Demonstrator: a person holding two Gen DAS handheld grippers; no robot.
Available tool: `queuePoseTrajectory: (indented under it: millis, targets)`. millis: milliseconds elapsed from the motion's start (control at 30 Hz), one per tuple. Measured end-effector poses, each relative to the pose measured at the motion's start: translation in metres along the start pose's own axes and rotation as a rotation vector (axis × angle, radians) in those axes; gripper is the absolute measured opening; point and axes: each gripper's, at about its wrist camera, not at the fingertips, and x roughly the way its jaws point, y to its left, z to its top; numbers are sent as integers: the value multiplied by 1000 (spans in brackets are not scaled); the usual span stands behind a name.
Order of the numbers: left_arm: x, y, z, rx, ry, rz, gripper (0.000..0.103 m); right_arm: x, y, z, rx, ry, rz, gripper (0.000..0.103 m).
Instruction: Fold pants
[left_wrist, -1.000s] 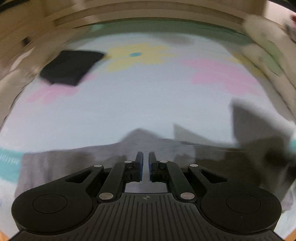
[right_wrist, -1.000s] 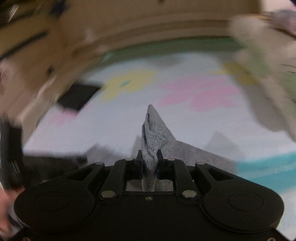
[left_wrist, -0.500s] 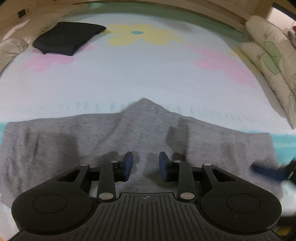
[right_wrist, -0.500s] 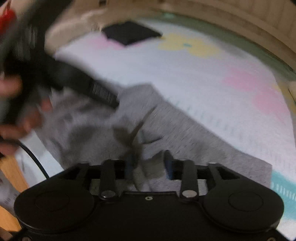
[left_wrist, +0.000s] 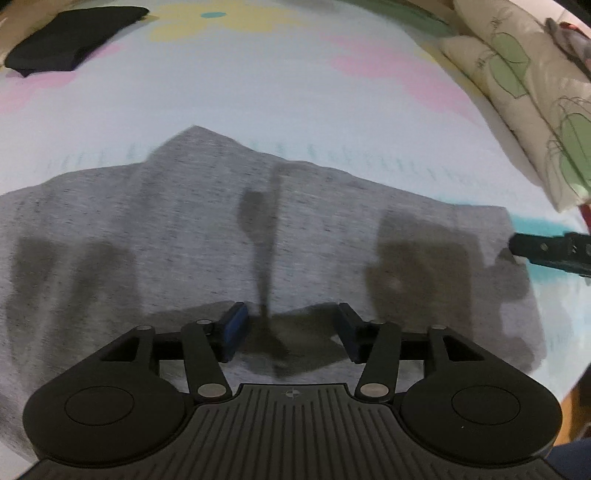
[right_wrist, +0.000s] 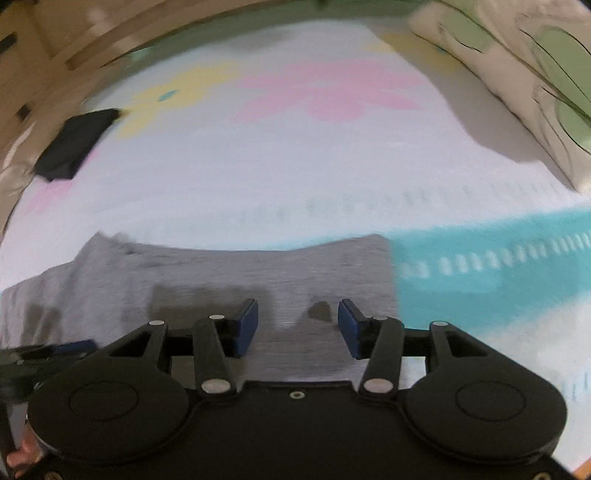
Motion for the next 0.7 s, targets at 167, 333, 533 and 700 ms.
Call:
queuePoseTrajectory:
  millis: [167, 333, 533, 700]
  targets:
    - [9, -9, -4, 18, 46, -34, 51, -3, -20, 8, 78, 1, 12, 56]
    - [9, -17, -7, 30, 3, -23, 24, -2, -22, 13, 72, -16, 13, 56]
    - [-26, -19, -19, 2, -36, -42, 15, -5, -21, 8, 73, -18, -11, 56]
    - [4, -10, -17, 8, 7, 22, 32, -2, -10, 2, 19, 4, -14, 56]
